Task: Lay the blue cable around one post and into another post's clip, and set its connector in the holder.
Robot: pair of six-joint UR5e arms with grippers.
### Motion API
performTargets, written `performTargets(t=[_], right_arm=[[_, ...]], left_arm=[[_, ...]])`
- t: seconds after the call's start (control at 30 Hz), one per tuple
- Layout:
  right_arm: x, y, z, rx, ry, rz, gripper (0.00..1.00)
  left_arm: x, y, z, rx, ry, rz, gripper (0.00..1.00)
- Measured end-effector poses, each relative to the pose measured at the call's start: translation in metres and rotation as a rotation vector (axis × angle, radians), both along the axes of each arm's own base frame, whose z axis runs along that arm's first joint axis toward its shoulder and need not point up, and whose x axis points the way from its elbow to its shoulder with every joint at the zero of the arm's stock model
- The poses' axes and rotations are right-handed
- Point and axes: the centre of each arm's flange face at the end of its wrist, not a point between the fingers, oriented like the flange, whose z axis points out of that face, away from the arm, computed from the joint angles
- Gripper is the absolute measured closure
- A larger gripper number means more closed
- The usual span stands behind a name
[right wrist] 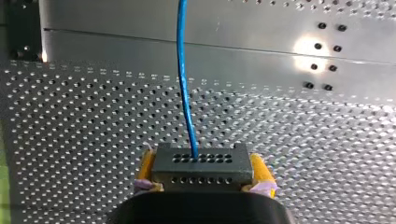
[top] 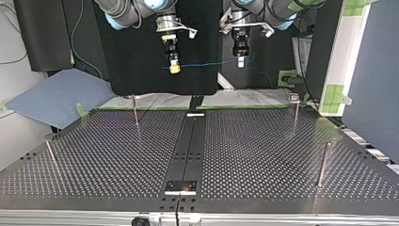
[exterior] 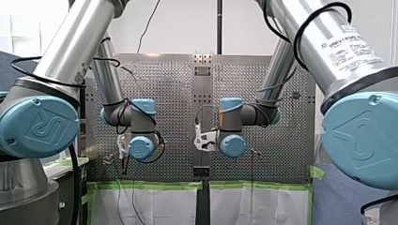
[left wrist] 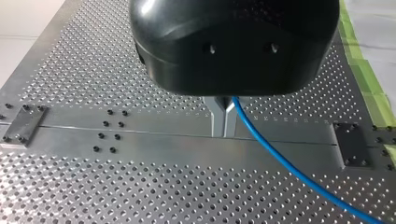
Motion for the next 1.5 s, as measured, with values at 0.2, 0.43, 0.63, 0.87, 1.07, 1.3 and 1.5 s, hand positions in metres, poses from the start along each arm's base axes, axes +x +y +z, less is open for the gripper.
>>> performTargets(t=[0.2,0.43,0.63,0.87,1.07,1.3,1.5], right_arm=[[-0.006,0.004,-0.033,0.077,0.067,-0.002,1.00],[-0.014,0.012,-0.056,0.143,0.133,-0.003,1.00],[-0.015,0.013,-0.058,0.152,0.142,-0.003,1.00],[-0.007,0.015,-0.050,0.154,0.128,0.022,1.00],[0.010,0.017,-0.046,0.155,0.144,0.064,1.00],[0.025,0.013,-0.035,0.165,0.137,0.065,1.00],[0.022,0.013,-0.034,0.197,0.154,0.042,1.00]], left_arm=[[-0.008,0.019,-0.021,-0.016,0.033,0.025,1.00],[-0.011,0.024,-0.027,-0.028,0.027,0.032,1.00],[-0.011,0.024,-0.027,-0.030,0.024,0.032,1.00],[-0.012,0.025,-0.028,-0.033,0.026,0.030,1.00],[-0.001,0.015,-0.025,-0.090,-0.008,-0.008,1.00],[0.010,0.010,-0.024,-0.139,-0.010,-0.015,1.00],[0.013,0.012,-0.025,-0.179,-0.010,-0.006,1.00]])
